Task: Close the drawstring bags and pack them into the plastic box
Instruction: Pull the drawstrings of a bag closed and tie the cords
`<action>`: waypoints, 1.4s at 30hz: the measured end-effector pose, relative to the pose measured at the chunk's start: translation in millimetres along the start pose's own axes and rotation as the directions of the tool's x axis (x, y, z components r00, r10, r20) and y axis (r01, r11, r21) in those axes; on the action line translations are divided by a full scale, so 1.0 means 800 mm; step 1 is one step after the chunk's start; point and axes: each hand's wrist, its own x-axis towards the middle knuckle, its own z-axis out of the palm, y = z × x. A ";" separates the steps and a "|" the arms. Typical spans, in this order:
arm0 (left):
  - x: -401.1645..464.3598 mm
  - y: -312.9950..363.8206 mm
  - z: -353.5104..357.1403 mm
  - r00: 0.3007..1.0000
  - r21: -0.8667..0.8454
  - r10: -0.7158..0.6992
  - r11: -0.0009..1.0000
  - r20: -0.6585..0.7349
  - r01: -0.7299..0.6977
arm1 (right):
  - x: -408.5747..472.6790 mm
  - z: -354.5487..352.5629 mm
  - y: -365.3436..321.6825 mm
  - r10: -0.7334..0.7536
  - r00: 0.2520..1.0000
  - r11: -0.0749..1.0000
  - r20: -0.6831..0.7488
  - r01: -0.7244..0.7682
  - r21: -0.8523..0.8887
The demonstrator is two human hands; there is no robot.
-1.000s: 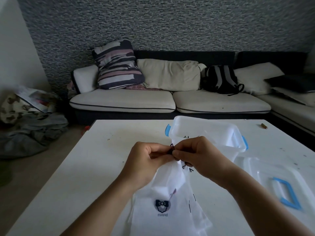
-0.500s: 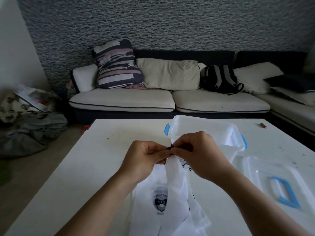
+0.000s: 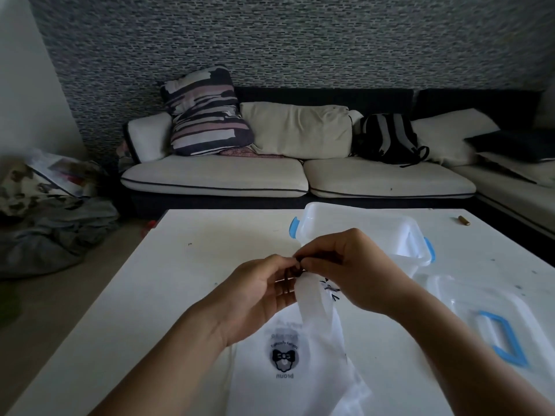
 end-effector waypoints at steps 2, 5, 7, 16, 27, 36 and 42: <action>0.000 -0.001 0.001 0.999 0.064 0.032 0.997 0.032 -0.034 | 0.000 0.002 -0.002 -0.020 1.000 0.999 -0.019 0.019 -0.025; -0.001 0.001 -0.001 0.996 0.235 0.090 0.968 0.009 -0.089 | -0.002 0.002 -0.002 0.003 0.999 0.996 -0.050 -0.007 -0.084; -0.001 0.002 -0.004 0.989 0.337 0.145 0.933 -0.037 -0.125 | -0.003 0.002 0.000 0.024 0.999 0.992 -0.030 -0.028 -0.125; -0.002 0.009 -0.012 0.949 0.491 0.282 0.852 -0.140 -0.180 | -0.002 0.002 0.015 0.099 0.995 0.995 0.002 -0.099 0.013; 0.002 0.005 -0.026 0.769 0.909 0.635 0.359 -0.070 -0.214 | 0.003 0.000 0.027 0.240 0.968 0.928 -0.068 -0.208 0.308; 0.014 0.005 -0.033 0.603 0.974 0.790 0.030 0.114 -0.225 | 0.002 -0.020 0.037 0.300 0.954 0.832 -0.024 -0.250 0.495; 0.025 0.007 -0.038 0.612 0.970 0.781 0.032 0.127 -0.242 | -0.001 -0.031 0.042 0.293 0.956 0.840 -0.017 -0.249 0.483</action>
